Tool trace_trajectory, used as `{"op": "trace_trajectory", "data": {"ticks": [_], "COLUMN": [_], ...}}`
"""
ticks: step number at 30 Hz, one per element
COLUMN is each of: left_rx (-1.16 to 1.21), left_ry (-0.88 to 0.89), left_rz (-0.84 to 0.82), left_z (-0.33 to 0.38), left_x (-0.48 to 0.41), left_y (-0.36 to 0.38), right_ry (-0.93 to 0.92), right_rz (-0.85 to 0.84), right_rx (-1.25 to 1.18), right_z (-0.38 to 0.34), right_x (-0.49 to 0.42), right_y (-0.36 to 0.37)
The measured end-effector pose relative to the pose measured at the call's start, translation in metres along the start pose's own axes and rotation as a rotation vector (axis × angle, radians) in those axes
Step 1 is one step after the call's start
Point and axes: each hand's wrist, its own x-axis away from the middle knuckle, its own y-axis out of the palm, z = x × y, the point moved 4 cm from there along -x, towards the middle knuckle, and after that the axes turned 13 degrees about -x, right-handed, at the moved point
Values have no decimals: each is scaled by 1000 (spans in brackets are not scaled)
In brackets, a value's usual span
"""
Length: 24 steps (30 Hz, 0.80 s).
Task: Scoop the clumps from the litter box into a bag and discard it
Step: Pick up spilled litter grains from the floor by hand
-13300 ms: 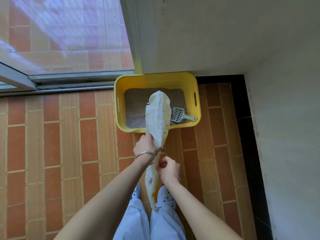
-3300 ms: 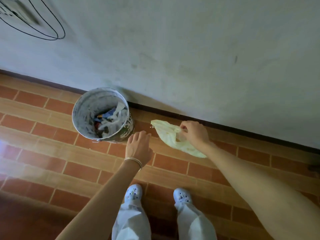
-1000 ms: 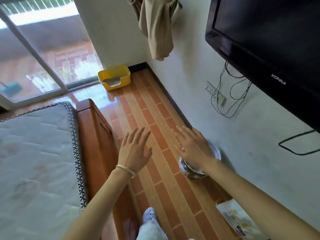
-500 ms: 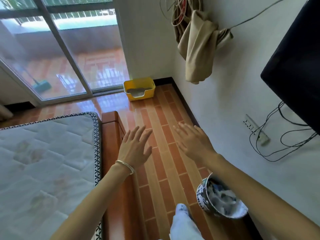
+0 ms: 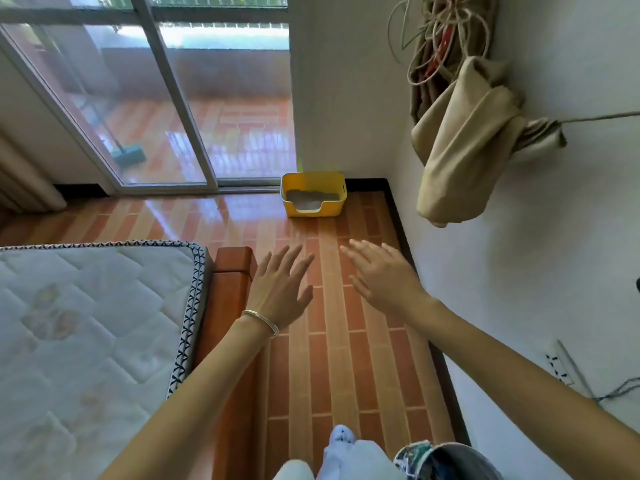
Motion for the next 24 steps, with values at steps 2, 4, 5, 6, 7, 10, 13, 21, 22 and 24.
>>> {"op": "trace_trajectory", "data": {"ticks": [2, 4, 5, 6, 7, 10, 13, 21, 22, 24], "left_rx": [15, 26, 25, 19, 18, 23, 21, 0, -13, -39], "left_ry": [-38, -68, -80, -86, -94, -100, -87, -65, -56, -45], "left_rz": [-2, -1, -3, -4, -5, -19, -41, -23, -19, -8], "left_z": [-8, -20, -24, -28, -34, -52, -73, -155, -164, -182], "left_x": [-24, -49, -56, -62, -73, -109, -144, -228, -239, -258], "left_y": [1, 5, 6, 7, 11, 22, 34, 45, 46, 48], "right_ry": [-22, -15, -22, -33, -42, -43, -17, -5, -5, -17], "right_rz": [-2, -5, 8, 18, 17, 15, 19, 25, 26, 25], "right_rx": [5, -9, -19, -24, -25, -19, -23, -26, -28, -29], "right_z": [12, 25, 28, 29, 34, 50, 64, 76, 76, 76], "right_x": [-29, -57, -65, -70, -81, -118, -156, -266, -279, -303], "right_y": [-3, -4, -4, -4, -3, 5, 11, 5, 6, 7]}}
